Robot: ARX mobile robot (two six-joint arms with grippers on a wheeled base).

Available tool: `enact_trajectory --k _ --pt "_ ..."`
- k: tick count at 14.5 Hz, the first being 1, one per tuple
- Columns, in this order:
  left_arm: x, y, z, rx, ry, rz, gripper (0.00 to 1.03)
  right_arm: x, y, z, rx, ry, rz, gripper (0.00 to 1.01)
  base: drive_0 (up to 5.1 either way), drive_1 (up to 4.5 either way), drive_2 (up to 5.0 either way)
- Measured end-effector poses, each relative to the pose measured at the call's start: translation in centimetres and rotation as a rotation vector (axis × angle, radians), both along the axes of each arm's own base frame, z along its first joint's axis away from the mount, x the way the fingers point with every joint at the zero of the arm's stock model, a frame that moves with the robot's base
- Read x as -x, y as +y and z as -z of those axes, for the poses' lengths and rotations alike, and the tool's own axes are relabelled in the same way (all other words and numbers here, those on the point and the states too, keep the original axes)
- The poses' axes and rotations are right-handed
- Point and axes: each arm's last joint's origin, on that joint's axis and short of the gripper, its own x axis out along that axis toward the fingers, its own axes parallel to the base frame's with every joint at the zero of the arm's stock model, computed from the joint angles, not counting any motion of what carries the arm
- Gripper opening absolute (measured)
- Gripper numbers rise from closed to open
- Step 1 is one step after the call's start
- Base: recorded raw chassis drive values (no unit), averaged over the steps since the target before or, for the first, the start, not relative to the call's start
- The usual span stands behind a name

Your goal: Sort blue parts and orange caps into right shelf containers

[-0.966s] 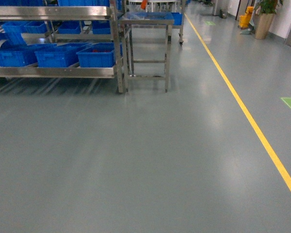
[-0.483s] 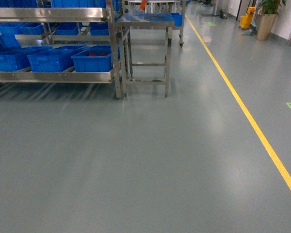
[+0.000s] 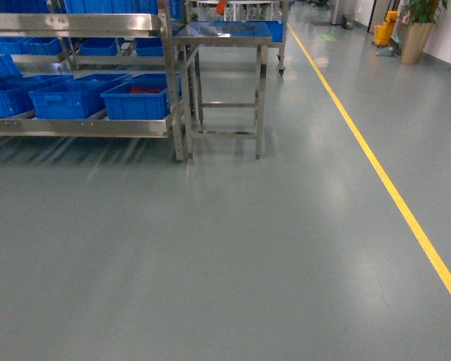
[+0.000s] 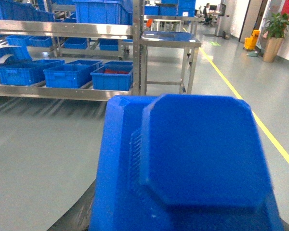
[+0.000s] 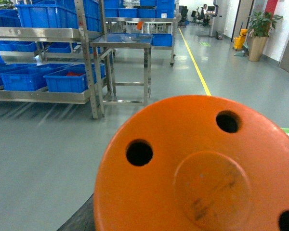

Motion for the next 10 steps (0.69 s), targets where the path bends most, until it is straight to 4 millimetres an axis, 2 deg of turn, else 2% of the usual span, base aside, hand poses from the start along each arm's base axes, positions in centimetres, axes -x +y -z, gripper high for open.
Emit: enact_trajectory --k 10 --pt "0.00 0.00 -0.03 0.000 -0.003 0.002 0.43 0.00 0.00 0.00 0.000 0.000 0.000 0.45 0.0 4.24 -4.2"
